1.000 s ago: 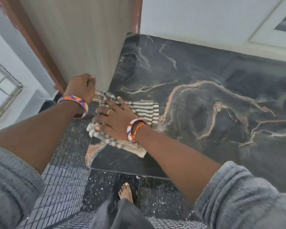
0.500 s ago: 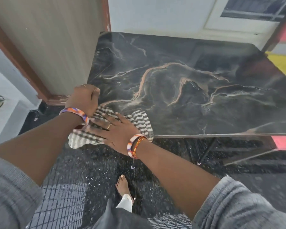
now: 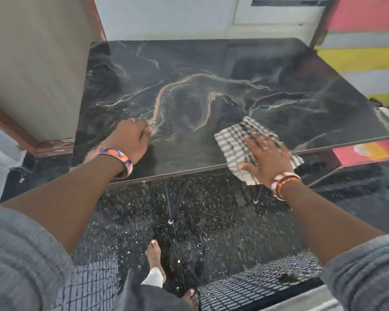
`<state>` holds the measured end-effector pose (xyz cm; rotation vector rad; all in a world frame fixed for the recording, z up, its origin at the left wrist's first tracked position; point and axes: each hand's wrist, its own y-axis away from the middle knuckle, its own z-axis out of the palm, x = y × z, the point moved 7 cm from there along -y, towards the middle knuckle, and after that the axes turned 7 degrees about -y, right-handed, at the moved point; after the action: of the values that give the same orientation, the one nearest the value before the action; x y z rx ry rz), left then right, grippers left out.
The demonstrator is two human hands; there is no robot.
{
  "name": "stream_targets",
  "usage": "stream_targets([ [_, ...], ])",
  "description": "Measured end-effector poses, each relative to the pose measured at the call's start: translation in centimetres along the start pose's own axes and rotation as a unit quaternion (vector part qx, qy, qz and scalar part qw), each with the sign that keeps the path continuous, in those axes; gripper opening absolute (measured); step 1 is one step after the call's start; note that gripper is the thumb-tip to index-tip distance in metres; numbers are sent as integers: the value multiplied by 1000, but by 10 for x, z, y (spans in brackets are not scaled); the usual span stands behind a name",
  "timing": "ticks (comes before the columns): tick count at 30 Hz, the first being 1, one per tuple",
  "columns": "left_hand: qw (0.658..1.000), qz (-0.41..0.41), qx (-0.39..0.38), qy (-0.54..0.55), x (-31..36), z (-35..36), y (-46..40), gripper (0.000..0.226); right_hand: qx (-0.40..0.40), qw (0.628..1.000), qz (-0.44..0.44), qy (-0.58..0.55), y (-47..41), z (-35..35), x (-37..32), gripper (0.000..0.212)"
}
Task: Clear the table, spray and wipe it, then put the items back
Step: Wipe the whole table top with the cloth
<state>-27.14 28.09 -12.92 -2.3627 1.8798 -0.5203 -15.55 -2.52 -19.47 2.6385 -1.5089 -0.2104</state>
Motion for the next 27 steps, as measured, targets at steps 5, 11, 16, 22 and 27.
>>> stream_targets([
  [5, 1000, 19, -10, -7, -4, 2, 2, 46, 75, 981, 173, -40, 28, 5, 45, 73],
  [11, 998, -53, 3, -23, -56, -6, 5, 33, 84, 993, 88, -4, 33, 5, -48, 60],
  [16, 996, -83, 0, -36, -100, -17, 6, 34, 42, 999, -25, -6, 34, 13, -180, 56],
  [22, 984, -172, -30, -37, -177, -24, 24, 40, -10, 975, -220, -20, 28, 23, -328, 61],
  [27, 966, -253, -58, -21, -212, -30, 36, 35, -32, 957, -284, -41, 21, 24, -389, 59],
])
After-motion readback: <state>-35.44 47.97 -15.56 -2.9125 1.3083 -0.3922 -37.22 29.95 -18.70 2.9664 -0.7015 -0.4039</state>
